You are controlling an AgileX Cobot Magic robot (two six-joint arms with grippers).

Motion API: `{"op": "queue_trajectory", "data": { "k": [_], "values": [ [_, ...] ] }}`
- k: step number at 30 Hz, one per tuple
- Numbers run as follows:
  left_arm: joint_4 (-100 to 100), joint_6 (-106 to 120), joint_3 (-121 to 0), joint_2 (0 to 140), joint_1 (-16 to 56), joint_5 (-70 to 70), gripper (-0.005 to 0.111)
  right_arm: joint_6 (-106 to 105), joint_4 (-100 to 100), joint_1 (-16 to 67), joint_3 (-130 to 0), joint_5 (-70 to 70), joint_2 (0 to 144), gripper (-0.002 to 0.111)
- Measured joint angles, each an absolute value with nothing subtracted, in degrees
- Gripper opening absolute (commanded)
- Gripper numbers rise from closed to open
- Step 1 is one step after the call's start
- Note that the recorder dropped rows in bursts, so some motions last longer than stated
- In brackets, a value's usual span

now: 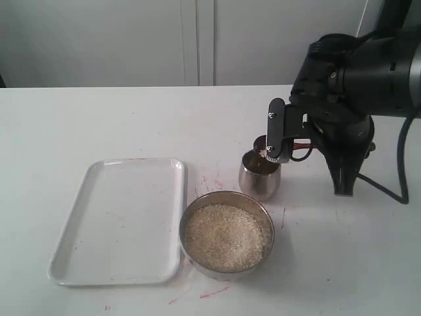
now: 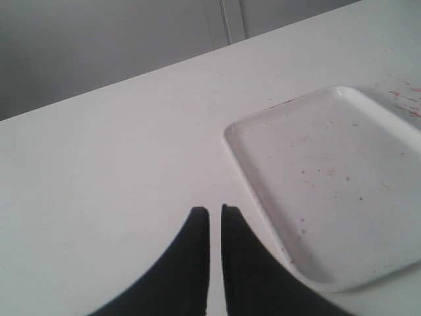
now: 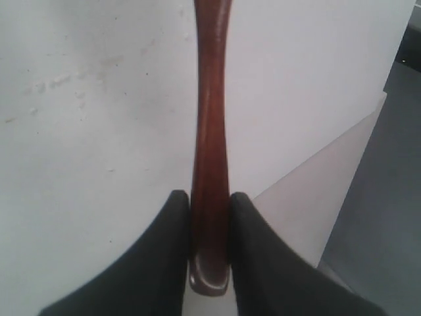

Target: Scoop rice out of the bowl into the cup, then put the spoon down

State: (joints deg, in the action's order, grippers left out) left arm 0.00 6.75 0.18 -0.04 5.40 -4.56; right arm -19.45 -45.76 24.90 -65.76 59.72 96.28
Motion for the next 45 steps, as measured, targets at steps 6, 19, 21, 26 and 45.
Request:
{"op": "queue_trajectory", "data": {
  "k": [6,19,21,26,45],
  "values": [
    [0.0,6.7,0.2,0.0,5.4,-4.6,0.014,-20.1,-48.2,24.9,-65.8,59.1,96.3,0.0],
    [0.0,6.7,0.2,0.0,5.4,-4.6,0.014,-26.4,-51.8,24.9,-65.8,57.3,96.3,0.0],
    [0.0,6.7,0.2,0.0,5.4,-4.6,0.014,-26.5,-52.9,24.9,-65.8,57.2,96.3,0.0],
    [0.0,6.7,0.2,0.0,5.4,-4.6,0.014,-25.0,-55.7,24.9,-65.8,57.0,96.3,0.0],
    [0.0,6.7,0.2,0.0,5.4,-4.6,0.014,-25.7,-51.1,24.9,-65.8,56.4,96.3,0.0]
  ]
}}
